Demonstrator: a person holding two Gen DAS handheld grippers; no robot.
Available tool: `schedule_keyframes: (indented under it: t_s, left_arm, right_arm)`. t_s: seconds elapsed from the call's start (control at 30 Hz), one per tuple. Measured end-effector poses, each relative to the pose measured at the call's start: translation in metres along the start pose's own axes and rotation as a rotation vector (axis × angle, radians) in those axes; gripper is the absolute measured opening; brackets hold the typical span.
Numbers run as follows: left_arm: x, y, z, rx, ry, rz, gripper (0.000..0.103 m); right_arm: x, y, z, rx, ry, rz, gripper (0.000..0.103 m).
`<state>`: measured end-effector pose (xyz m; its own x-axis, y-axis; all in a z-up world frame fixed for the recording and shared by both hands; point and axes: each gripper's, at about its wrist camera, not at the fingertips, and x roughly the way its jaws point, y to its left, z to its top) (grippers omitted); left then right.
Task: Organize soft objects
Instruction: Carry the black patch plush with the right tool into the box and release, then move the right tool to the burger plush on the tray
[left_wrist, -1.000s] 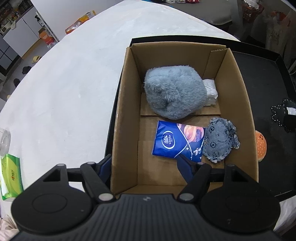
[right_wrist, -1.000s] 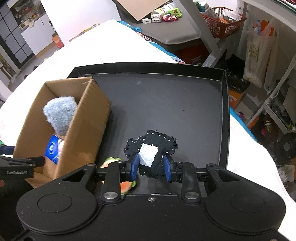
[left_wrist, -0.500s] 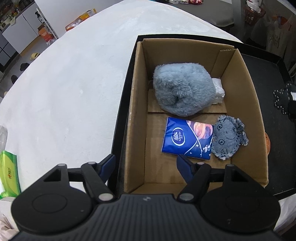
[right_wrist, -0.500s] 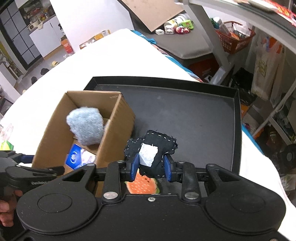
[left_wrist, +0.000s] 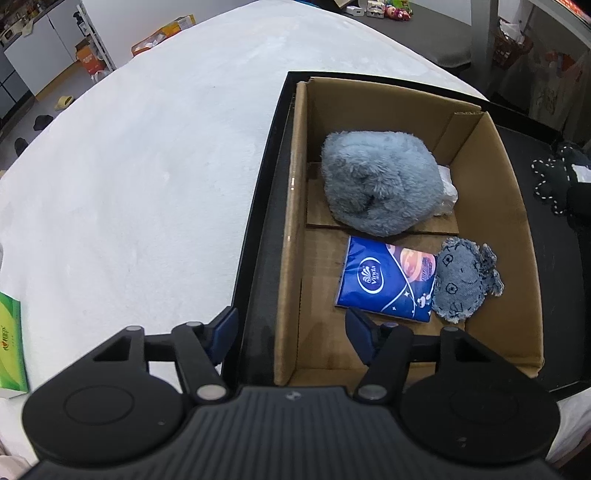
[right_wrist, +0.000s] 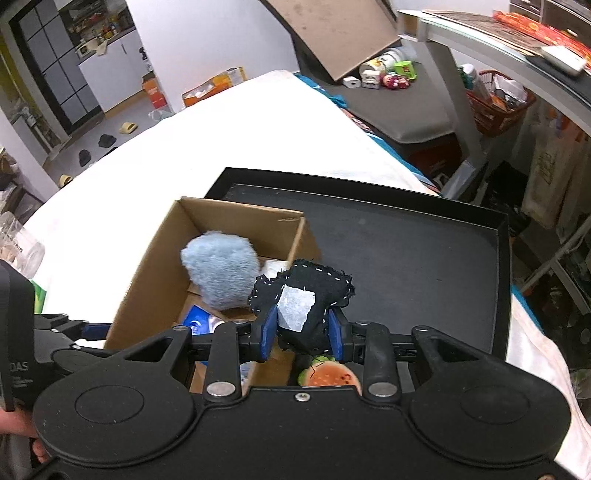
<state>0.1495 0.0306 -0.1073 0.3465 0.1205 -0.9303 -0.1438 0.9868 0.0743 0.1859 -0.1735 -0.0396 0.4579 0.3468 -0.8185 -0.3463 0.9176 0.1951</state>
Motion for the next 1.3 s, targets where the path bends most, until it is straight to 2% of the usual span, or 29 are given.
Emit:
schedule_keyframes:
  t_s: [0.1,0.27,0.37,0.57,0.63,0.73,1.3]
  left_arm:
    - [0.001,0.004,-0.002,-0.003,0.001,-0.016,0.054]
    - [0.008,0.009,-0.005,-0.016,0.021,-0.034,0.029]
    - [0.009,0.012,-0.007,-0.021,0.018,-0.042,0.020]
    - [0.007,0.011,-0.010,-0.006,0.000,-0.052,0.016]
    - [0.008,0.012,-0.010,-0.010,-0.001,-0.056,0.015]
    - [0.007,0.014,-0.011,-0.020,-0.002,-0.064,0.015]
    - [0.002,0.013,-0.015,-0.010,-0.026,-0.060,0.012]
  right_arm:
    - [0.002,0.008,0.002,-0.010,0.008,0.004,0.030]
    - [0.008,0.022,0.005,-0.029,0.024,0.004,0.031]
    - [0.012,0.030,0.005,-0.042,0.035,-0.007,0.034]
    - [0.019,0.038,0.009,-0.034,0.051,-0.026,0.036]
    - [0.019,0.039,0.010,-0.031,0.049,-0.020,0.046]
    - [0.017,0.040,0.011,-0.027,0.041,-0.024,0.050]
    - [0.008,-0.003,-0.011,0.067,0.058,-0.070,0.051]
